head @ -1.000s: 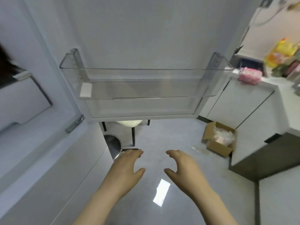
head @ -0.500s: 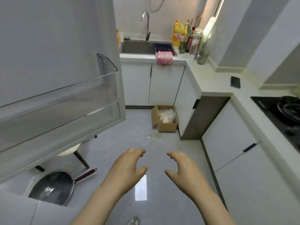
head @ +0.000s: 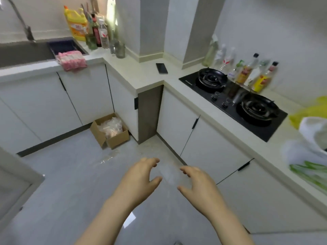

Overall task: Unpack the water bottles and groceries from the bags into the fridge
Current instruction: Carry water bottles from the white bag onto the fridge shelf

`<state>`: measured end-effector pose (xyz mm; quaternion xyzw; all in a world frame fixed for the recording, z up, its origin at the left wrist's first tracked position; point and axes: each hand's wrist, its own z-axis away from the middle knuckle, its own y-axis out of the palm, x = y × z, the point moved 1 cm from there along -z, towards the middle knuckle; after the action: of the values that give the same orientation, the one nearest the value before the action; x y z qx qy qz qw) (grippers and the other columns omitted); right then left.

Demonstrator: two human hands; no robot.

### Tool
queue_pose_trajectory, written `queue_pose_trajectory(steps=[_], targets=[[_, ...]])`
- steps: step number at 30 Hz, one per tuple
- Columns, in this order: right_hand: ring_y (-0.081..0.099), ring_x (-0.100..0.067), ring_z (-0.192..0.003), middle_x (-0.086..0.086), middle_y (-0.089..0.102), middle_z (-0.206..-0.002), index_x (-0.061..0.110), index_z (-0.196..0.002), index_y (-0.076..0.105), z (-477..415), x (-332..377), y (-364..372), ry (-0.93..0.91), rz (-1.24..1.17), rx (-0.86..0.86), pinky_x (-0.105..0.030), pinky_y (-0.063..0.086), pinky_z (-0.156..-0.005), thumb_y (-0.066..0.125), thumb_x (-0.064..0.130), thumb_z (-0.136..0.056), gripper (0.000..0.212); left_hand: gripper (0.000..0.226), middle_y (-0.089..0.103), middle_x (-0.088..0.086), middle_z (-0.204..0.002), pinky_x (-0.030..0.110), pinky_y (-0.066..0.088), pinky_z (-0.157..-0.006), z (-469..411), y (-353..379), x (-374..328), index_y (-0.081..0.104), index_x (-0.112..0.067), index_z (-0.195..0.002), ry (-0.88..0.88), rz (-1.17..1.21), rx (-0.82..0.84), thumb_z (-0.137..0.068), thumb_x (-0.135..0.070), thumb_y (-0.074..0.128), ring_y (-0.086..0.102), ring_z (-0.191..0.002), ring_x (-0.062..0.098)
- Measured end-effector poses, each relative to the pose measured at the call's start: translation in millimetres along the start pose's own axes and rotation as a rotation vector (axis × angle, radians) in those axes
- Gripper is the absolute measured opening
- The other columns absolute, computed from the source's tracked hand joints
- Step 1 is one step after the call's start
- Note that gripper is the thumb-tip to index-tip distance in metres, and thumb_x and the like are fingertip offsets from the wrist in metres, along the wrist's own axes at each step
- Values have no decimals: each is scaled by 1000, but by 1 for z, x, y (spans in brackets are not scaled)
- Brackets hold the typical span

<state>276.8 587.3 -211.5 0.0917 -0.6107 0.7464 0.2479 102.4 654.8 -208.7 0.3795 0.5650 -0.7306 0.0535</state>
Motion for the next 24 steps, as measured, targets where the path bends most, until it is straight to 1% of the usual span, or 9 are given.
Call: queue_pose_trajectory(steps=[4, 9, 11, 14, 17, 21, 24], targets=[[48, -5, -122, 11, 50, -135, 27, -138, 47, 8, -37, -23, 108, -54, -101, -18, 37, -100, 61, 33, -88, 53, 51, 50, -11, -131, 15, 34, -92, -34, 19, -41, 39, -29, -139, 149, -29, 72, -91, -38, 55, 47, -119, 5], [47, -3, -122, 12, 49, -136, 28, -140, 44, 13, -95, -59, 226, -104, -222, -16, 35, -99, 61, 33, -89, 53, 50, 51, -10, -130, 12, 33, -89, -79, 48, -101, 41, -28, -138, 308, -70, 119, -91, -36, 56, 49, -116, 5], [47, -2, -121, 13, 49, -136, 29, -140, 44, 15, -121, -74, 262, -114, -252, -15, 34, -97, 61, 33, -89, 54, 50, 51, -10, -130, 11, 33, -88, -95, 62, -128, 41, -27, -138, 349, -62, 137, -91, -35, 56, 49, -116, 5], [48, -4, -120, 11, 50, -134, 28, -138, 45, 21, -163, -97, 308, -128, -304, -14, 33, -96, 61, 33, -88, 53, 50, 52, -11, -128, 13, 37, -90, -115, 85, -170, 42, -27, -137, 408, -63, 164, -91, -36, 57, 52, -111, 4], [48, -4, -120, 11, 51, -134, 29, -138, 46, 29, -202, -119, 358, -145, -352, -15, 34, -96, 62, 34, -88, 53, 50, 52, -13, -128, 15, 38, -92, -132, 110, -208, 42, -29, -137, 458, -61, 182, -90, -38, 56, 50, -114, 4], [49, -7, -121, 9, 53, -132, 27, -137, 47, 37, -243, -144, 402, -144, -401, -19, 36, -99, 62, 33, -88, 52, 51, 51, -14, -129, 11, 35, -89, -148, 137, -248, 41, -29, -138, 515, -52, 219, -91, -39, 56, 49, -114, 2], [50, -7, -119, 9, 54, -129, 26, -135, 49, 38, -270, -161, 429, -165, -445, -17, 36, -98, 63, 32, -88, 50, 51, 50, -15, -130, 9, 32, -88, -164, 149, -271, 42, -29, -138, 546, -39, 236, -91, -39, 56, 48, -115, 0]])
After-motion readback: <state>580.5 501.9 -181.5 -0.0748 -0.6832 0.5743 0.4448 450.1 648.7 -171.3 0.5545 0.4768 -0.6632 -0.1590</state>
